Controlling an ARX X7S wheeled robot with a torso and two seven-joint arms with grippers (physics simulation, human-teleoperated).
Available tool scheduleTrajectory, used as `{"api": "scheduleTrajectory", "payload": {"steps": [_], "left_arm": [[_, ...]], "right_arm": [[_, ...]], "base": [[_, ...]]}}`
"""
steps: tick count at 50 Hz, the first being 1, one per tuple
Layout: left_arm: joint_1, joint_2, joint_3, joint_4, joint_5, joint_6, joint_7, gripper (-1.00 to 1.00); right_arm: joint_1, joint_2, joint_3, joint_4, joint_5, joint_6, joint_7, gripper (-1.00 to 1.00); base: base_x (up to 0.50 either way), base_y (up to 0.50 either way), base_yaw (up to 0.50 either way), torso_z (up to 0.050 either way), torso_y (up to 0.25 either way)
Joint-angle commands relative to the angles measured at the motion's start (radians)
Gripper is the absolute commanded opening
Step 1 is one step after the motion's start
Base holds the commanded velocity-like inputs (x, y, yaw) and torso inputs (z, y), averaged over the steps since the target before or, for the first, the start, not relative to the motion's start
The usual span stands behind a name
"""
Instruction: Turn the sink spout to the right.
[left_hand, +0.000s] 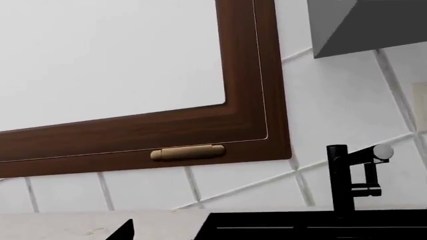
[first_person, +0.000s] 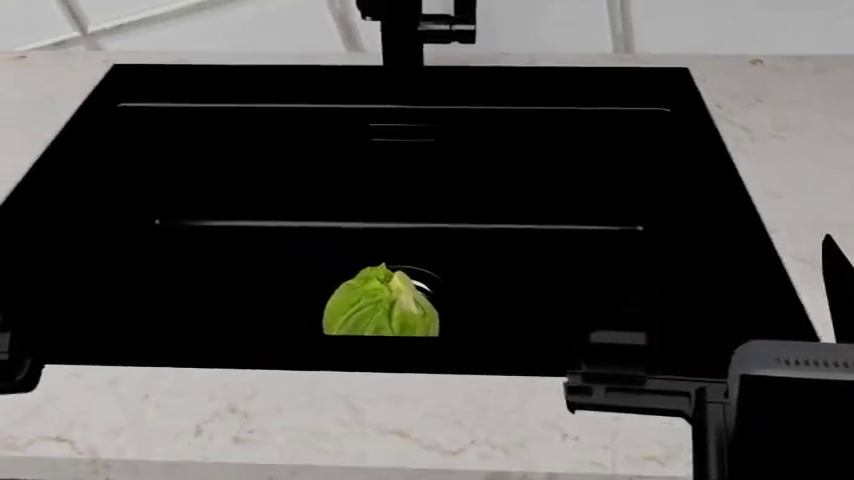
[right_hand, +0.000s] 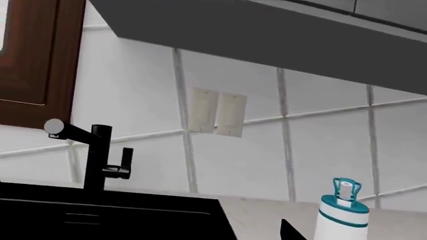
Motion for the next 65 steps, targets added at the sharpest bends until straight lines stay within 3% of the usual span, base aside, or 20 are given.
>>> {"api": "scheduleTrajectory", "payload": {"steps": [1, 48, 65], "left_arm": [[0.009, -0.005, -0.004, 0.003, -0.007, 0.002, -0.001, 1.00], [-0.015, -0.016, 0.036, -0.005, -0.011, -0.013, -0.019, 1.00], [-0.001, -0.019, 0.028, -0.010, -0.021, 0.002, -0.021, 1.00]], "right_arm": [[-0.006, -0.004, 0.006, 0.004, 0.002, -0.023, 0.007, 1.00], [-0.033, 0.008, 0.017, 0.010, 0.024, -0.035, 0.015, 1.00], [-0.040, 0.008, 0.005, 0.021, 0.011, -0.036, 0.033, 1.00]], "base": [[0.43, 0.30, 0.00, 0.000, 0.000], [0.41, 0.04, 0.00, 0.000, 0.001], [0.07, 0.00, 0.00, 0.000, 0.001]]}}
